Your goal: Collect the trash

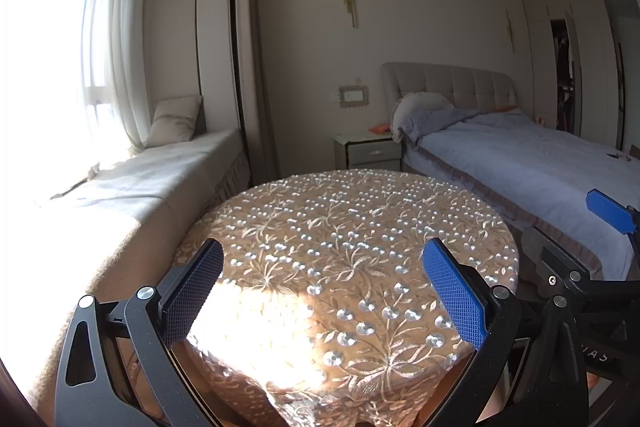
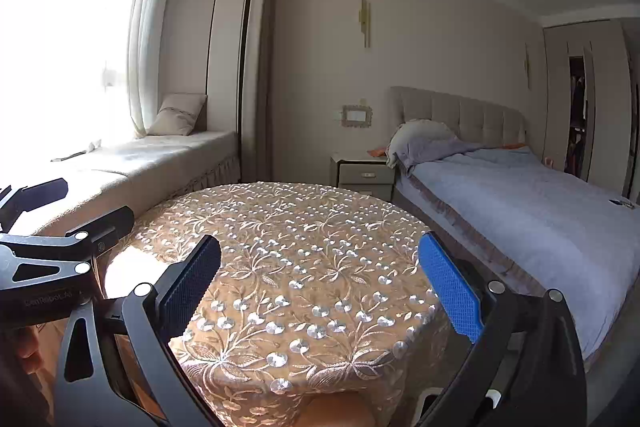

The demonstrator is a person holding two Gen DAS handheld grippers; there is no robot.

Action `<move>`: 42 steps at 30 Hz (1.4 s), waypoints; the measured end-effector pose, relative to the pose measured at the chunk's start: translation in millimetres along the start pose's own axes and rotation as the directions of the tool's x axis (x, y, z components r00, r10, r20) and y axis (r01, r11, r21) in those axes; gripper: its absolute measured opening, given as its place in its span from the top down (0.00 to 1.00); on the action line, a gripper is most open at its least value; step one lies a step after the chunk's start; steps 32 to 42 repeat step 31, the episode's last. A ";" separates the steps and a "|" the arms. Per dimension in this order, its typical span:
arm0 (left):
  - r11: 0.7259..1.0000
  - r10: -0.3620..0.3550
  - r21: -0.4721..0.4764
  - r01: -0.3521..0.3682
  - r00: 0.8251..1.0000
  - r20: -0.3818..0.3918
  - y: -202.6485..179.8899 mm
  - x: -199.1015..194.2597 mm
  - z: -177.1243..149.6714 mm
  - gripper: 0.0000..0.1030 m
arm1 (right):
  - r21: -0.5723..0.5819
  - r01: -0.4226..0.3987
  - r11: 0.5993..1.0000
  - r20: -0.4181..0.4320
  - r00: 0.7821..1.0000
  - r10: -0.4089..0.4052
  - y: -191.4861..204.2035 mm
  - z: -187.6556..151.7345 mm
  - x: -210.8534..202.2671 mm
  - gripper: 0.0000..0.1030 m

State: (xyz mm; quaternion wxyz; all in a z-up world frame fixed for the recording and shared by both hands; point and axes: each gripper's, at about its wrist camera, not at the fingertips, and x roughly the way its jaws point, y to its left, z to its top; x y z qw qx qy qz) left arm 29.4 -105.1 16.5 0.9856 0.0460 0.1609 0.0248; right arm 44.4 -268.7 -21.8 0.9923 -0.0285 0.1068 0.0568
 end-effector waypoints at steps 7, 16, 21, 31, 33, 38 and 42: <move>1.000 0.001 -0.001 -0.001 1.000 -0.003 0.7 0.1 -0.5 0.05 | -0.005 -0.002 1.000 -0.004 1.000 0.002 1.6 -0.8 1.4 0.05; 0.998 0.051 0.025 -0.051 0.998 0.025 -4.5 -2.7 -3.3 0.05 | -0.010 -0.001 1.000 -0.012 1.000 0.001 3.1 -2.0 1.9 0.05; 0.999 0.040 0.021 -0.040 0.999 0.017 -2.9 -1.2 -2.2 0.05 | -0.005 -0.006 1.000 -0.013 1.000 0.006 0.9 -1.7 1.8 0.05; 1.000 0.010 0.002 -0.010 1.000 -0.017 -1.2 5.7 -2.0 0.05 | 0.003 -0.006 1.000 -0.021 1.000 0.006 -3.5 -2.4 2.1 0.05; 1.000 0.010 0.002 -0.010 1.000 -0.017 -1.2 5.7 -2.0 0.05 | 0.003 -0.006 1.000 -0.021 1.000 0.006 -3.5 -2.4 2.1 0.05; 1.000 0.010 0.002 -0.010 1.000 -0.017 -1.2 5.7 -2.0 0.05 | 0.003 -0.006 1.000 -0.021 1.000 0.006 -3.5 -2.4 2.1 0.05; 1.000 0.010 0.002 -0.010 1.000 -0.017 -1.2 5.7 -2.0 0.05 | 0.003 -0.006 1.000 -0.021 1.000 0.006 -3.5 -2.4 2.1 0.05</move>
